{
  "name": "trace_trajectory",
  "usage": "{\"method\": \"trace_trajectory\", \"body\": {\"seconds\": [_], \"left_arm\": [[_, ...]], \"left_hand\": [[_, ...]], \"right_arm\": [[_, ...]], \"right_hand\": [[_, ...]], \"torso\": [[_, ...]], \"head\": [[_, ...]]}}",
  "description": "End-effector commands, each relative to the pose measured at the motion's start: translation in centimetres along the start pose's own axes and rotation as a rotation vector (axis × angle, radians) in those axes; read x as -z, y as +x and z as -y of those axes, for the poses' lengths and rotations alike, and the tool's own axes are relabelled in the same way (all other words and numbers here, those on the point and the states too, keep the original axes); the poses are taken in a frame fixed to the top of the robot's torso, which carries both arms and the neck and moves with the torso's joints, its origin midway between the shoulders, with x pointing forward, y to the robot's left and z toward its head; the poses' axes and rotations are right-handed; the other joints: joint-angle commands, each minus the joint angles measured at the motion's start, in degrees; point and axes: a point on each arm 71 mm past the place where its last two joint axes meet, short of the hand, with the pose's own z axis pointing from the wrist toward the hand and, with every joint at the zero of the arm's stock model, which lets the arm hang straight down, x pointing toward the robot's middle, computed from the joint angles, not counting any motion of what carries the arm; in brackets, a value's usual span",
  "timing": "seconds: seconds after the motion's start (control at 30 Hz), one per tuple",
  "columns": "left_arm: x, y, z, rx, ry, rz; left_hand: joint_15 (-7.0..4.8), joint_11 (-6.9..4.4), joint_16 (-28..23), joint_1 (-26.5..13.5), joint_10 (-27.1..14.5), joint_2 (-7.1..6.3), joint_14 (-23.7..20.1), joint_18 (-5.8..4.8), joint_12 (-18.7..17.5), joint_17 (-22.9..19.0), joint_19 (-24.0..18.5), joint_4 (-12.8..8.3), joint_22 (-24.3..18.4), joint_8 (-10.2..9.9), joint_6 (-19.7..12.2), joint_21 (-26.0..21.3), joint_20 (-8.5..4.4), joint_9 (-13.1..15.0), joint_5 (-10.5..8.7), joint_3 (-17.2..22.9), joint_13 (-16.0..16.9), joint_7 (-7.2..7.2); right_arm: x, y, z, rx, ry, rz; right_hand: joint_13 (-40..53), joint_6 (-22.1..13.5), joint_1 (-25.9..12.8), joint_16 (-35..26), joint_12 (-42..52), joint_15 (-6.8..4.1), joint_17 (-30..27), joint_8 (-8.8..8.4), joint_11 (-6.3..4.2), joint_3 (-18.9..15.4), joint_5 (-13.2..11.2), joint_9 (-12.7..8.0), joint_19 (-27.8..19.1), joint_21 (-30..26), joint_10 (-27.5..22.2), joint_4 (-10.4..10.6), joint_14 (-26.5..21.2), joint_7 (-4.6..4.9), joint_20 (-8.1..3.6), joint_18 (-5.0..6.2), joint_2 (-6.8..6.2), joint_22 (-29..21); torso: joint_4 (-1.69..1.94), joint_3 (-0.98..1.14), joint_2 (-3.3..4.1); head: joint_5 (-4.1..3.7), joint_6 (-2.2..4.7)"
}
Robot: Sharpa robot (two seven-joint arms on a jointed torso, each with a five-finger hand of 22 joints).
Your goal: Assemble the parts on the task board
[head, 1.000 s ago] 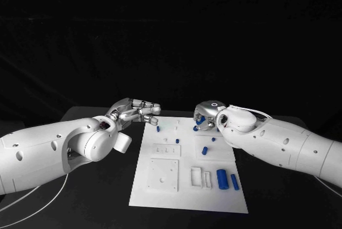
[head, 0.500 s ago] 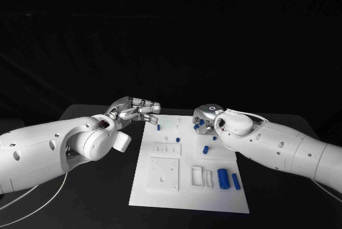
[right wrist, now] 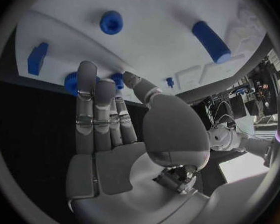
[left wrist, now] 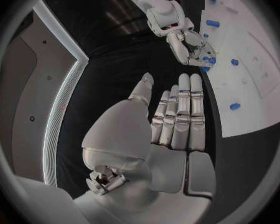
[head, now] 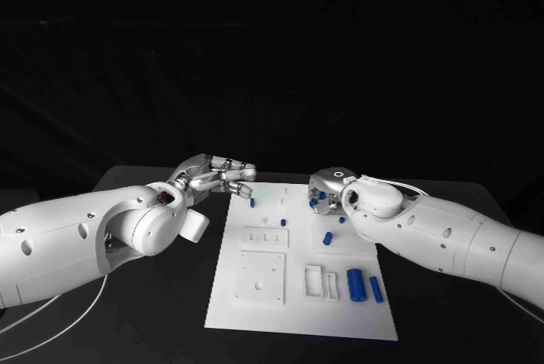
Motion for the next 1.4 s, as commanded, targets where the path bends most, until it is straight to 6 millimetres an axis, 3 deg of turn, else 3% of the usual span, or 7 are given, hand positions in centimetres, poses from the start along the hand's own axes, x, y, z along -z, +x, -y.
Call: {"method": "trace_trajectory", "body": {"seconds": [0.03,0.47,0.6,0.83,1.03,1.23,1.4], "left_arm": [[0.0,0.2,0.2,0.001,0.006,-0.021],[-0.1,0.2,0.2,-0.001,-0.004,-0.029],[-0.2,0.3,0.2,-0.001,-0.006,-0.033],[-0.3,0.1,0.1,-0.004,-0.009,-0.029],[-0.3,-0.1,0.1,-0.006,-0.01,-0.023],[-0.4,-0.1,0.1,-0.007,-0.009,-0.024],[-0.5,-0.1,0.1,-0.009,-0.009,-0.026]], "left_hand": [[-0.01,-0.05,-0.34,-0.46,-0.43,-0.15,0.25,-0.03,0.16,0.05,0.5,0.34,-0.05,0.09,-0.19,-0.31,0.04,0.03,-0.24,-0.04,0.09,0.37],[0.0,-0.03,-0.35,-0.41,-0.5,-0.18,0.26,-0.03,0.15,0.09,0.58,0.48,-0.28,0.09,-0.12,-0.33,0.04,0.03,-0.35,0.01,0.09,0.35],[-0.01,-0.04,-0.35,-0.32,-0.5,-0.17,0.25,-0.03,0.16,0.09,0.6,0.47,-0.35,0.08,-0.1,-0.32,0.04,0.03,-0.37,0.04,0.09,0.34],[-0.01,-0.03,-0.36,-0.2,-0.55,-0.13,0.23,-0.02,0.16,0.1,0.61,0.42,-0.43,0.09,-0.09,-0.31,0.03,0.03,-0.35,0.09,0.09,0.36],[-0.01,-0.03,-0.36,-0.2,-0.55,-0.13,0.23,-0.02,0.16,0.1,0.61,0.42,-0.43,0.09,-0.09,-0.31,0.03,0.03,-0.35,0.09,0.09,0.36],[-0.01,-0.02,-0.36,-0.16,-0.58,-0.12,0.24,-0.02,0.16,0.1,0.61,0.36,-0.51,0.09,-0.07,-0.25,0.03,0.03,-0.33,0.1,0.09,0.37],[-0.02,-0.02,-0.36,-0.11,-0.57,-0.06,0.25,-0.01,0.15,0.11,0.61,0.28,-0.58,0.08,-0.1,-0.18,0.02,0.03,-0.3,0.13,0.09,0.36]], "right_arm": [[0.0,-0.1,-0.2,0.018,-0.006,0.013],[0.0,-0.3,-0.2,0.016,0.005,0.039],[0.0,-0.5,-0.2,0.02,0.025,0.072],[0.2,-1.0,-0.3,0.016,0.056,0.131],[0.1,-1.7,-1.0,-0.002,0.081,0.189],[-0.5,-2.3,-1.8,-0.017,0.098,0.224],[-1.1,-2.6,-2.7,-0.028,0.096,0.241]], "right_hand": [[0.1,0.85,0.13,0.41,0.28,-0.52,-0.07,0.26,-0.33,0.42,-0.61,0.18,0.45,-0.07,1.11,-0.02,-0.13,-0.21,-0.07,0.9,0.47,0.4],[0.19,4.45,0.41,1.75,0.3,-1.67,0.66,0.26,-1.78,-0.39,-2.51,1.74,0.07,1.05,4.86,0.65,-0.23,-1.31,-1.28,0.11,2.28,3.43],[0.37,6.65,1.27,1.64,0.33,-2.35,0.61,0.54,-2.6,0.81,-4.17,2.84,-0.09,1.26,7.47,0.2,-0.39,-1.7,-1.83,-0.05,3.11,4.14],[0.35,6.94,0.81,1.36,0.35,-2.6,0.23,0.23,-2.84,3.02,-3.88,5.29,-0.42,1.25,8.23,-0.27,-0.21,-1.86,-2.27,-0.42,2.52,6.61],[0.32,6.98,0.69,1.28,0.34,-2.67,-0.03,0.23,-2.92,2.09,-4.66,5.69,-0.24,0.71,8.09,0.87,-0.16,-2.0,-2.31,-0.48,2.14,7.36],[0.3,6.97,1.03,1.27,0.35,-2.71,-0.21,0.23,-2.92,2.14,-5.49,5.73,-0.09,0.16,8.02,1.46,-0.17,-2.02,-2.34,-0.49,1.87,7.89],[0.3,6.94,1.27,1.19,0.33,-2.72,-0.4,0.24,-2.92,2.2,-5.73,5.65,0.04,-0.29,7.97,1.73,-0.18,-2.01,-2.36,-0.49,1.67,8.3]], "torso": [[0.0,-0.02,0.14],[-0.03,-0.05,0.39],[-0.04,-0.1,0.48],[0.01,-0.08,0.45],[0.13,-0.25,0.51],[0.25,-0.19,0.67],[0.2,-0.12,0.74]], "head": [[0.02,0.08],[0.08,0.1],[-0.01,0.25],[-0.05,0.57],[-0.18,1.13],[-0.33,1.6],[-0.5,1.59]]}}
